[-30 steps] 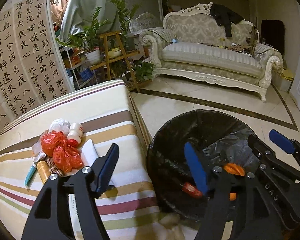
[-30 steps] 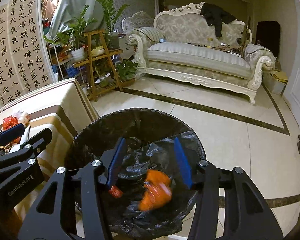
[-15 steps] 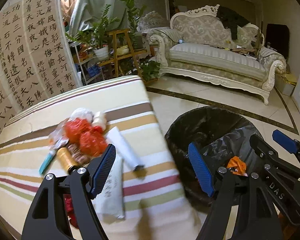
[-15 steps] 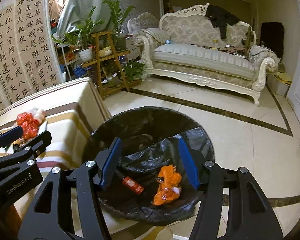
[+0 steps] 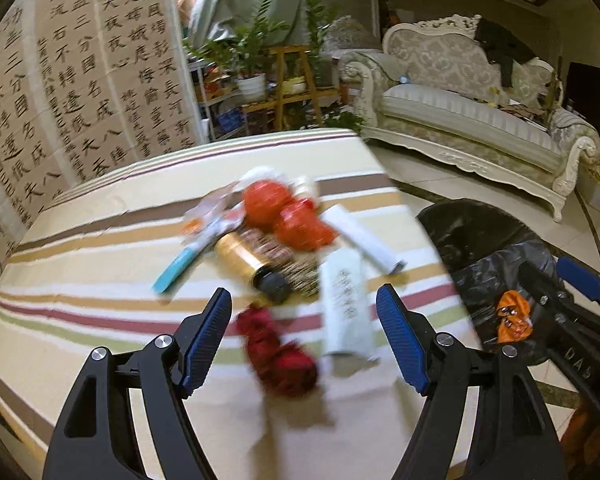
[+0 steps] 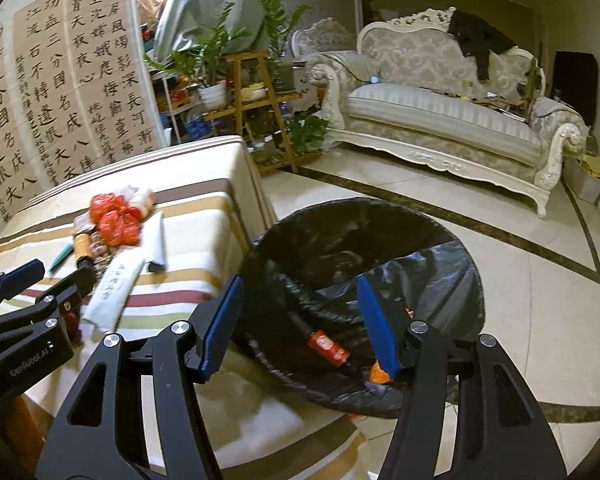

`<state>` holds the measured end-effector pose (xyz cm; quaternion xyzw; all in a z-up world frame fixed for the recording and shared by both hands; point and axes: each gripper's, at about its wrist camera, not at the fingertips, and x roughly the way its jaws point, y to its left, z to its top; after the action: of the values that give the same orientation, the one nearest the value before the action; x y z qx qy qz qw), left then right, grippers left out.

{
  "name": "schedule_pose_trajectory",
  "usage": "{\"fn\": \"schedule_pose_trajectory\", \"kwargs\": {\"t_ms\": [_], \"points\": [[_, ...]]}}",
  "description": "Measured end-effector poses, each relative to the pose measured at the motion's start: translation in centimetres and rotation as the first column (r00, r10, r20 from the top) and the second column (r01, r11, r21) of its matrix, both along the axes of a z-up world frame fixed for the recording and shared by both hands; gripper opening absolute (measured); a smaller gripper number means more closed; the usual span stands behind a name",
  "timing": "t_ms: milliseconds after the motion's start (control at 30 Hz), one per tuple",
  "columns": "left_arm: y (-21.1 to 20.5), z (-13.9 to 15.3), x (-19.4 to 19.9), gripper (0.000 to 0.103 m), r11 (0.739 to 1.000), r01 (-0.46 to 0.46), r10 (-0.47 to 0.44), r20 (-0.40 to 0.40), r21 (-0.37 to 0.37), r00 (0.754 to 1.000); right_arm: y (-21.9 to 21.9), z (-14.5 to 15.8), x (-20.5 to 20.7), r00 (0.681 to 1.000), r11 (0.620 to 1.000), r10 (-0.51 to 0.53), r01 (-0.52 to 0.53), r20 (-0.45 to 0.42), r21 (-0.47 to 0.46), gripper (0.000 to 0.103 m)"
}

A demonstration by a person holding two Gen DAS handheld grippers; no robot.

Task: Collect trash
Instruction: 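Grasp the dark red ribbon with the left tool while the right tool grasps the white tube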

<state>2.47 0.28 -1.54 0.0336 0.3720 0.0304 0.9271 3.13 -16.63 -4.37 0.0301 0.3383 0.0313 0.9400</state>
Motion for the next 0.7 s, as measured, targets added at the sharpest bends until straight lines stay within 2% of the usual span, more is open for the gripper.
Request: {"fn": "schedule_pose_trajectory", "kwargs": {"t_ms": [333, 433, 500, 700], "points": [[2.7, -1.8, -0.4, 0.07, 0.998, -0.05, 0.048, -0.067, -0.034, 0.997, 2.7, -0.2, -0.8, 0.998, 0.998, 0.062, -0.062, -0.014, -0.001, 0.058], [2.7, -2.2, -0.1, 0.055, 0.998, -0.033, 0.028, -0.097, -0.047, 0.995, 3.2, -0.3, -0.8, 0.997, 0.997, 0.072, -0.072, -0.021, 0.002, 0.058], [2.7, -2.7, 0.1, 0.036, 0.998, -0.024, 0.016, -0.124, -0.06, 0.992, 3.6, -0.3, -0.9, 0.997, 0.997, 0.077, -0.077, -0.023, 0.001, 0.058], [3.4, -2.7, -0.3, 0.026, 0.996, -0.008, -0.003, -0.123, -0.086, 0.992, 4.4, -0.2, -0.7, 0.995, 0.995, 0.096, -0.096, -0.031, -0.001, 0.058]]}}
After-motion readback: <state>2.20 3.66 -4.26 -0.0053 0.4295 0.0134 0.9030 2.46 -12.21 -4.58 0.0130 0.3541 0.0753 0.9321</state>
